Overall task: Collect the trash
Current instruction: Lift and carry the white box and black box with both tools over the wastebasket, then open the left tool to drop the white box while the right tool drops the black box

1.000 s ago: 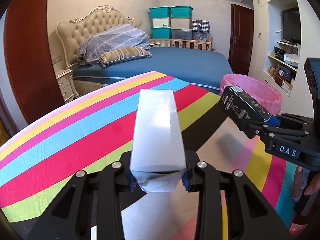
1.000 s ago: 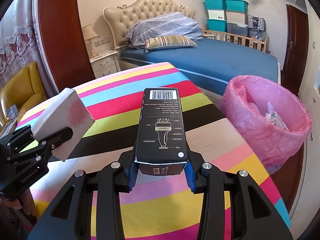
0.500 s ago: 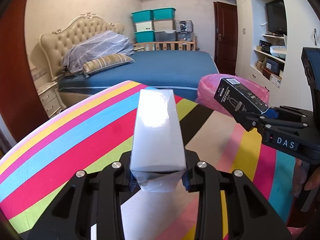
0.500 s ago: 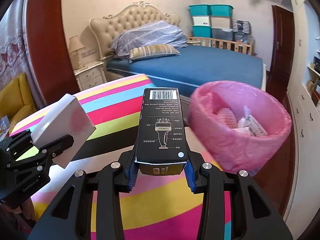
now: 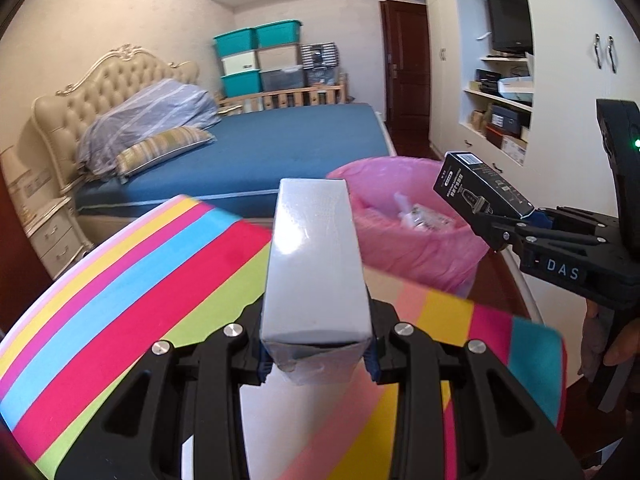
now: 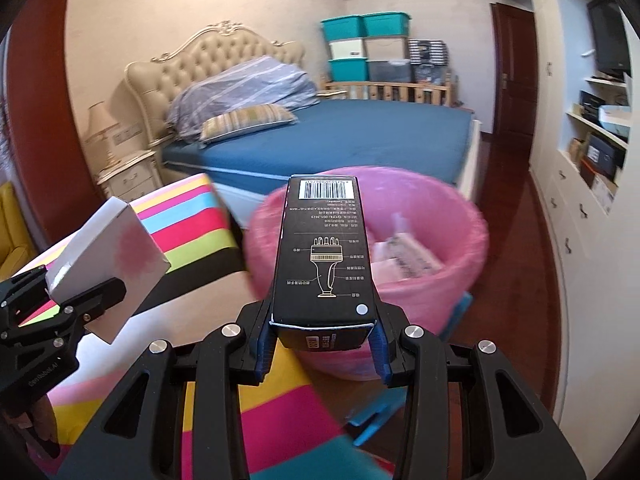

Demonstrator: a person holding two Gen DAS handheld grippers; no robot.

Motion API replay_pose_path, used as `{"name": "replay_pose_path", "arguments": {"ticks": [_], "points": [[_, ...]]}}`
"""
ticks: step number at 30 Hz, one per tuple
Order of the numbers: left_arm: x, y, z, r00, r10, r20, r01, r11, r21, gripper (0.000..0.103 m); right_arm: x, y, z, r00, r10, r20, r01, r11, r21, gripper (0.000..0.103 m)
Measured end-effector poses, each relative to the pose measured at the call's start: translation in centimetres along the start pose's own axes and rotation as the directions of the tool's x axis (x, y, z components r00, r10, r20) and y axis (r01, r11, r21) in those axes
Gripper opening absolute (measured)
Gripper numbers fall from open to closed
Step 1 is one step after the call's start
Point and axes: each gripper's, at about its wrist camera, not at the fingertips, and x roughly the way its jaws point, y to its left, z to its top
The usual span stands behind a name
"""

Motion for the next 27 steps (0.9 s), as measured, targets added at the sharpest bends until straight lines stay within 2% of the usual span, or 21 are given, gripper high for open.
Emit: {"name": "replay_pose_path", "arguments": {"ticks": [11,16,22,25,27], "points": [[4.4,-4.6,6.7,0.994,-0.092,0.057,0.091,0.995,0.029,0.034,0.9,-5.4,2.5,0.999,-0.036,0.031,0.035,0.999,0.020,0.038],[6.6,-5.7,9.0,0.991,-0.122,0.049,0.121,0.993,0.012,0.034,2.1,-6.8,3.9,0.999,-0.026,0.039,0.026,1.000,0.012,0.039],[9.3,-5.9,10.8,0.992,-0.122,0.038,0.123,0.992,-0.035,0.034,4.0,-7.7,5.7,0.998,-0.021,0.058,0.022,1.000,-0.020,0.039],[10.5,-5.6,11.4,0.992,-0.125,0.031,0.127,0.990,-0.069,0.034,4.8,-8.1,6.7,0.998,-0.001,0.068,0.003,1.000,-0.024,0.039],[11.6,-5.6,11.8,0.988,-0.148,0.037,0.151,0.985,-0.087,0.036,5.9,-8.0,7.5,0.996,0.051,0.075,-0.047,0.997,-0.053,0.042]]}}
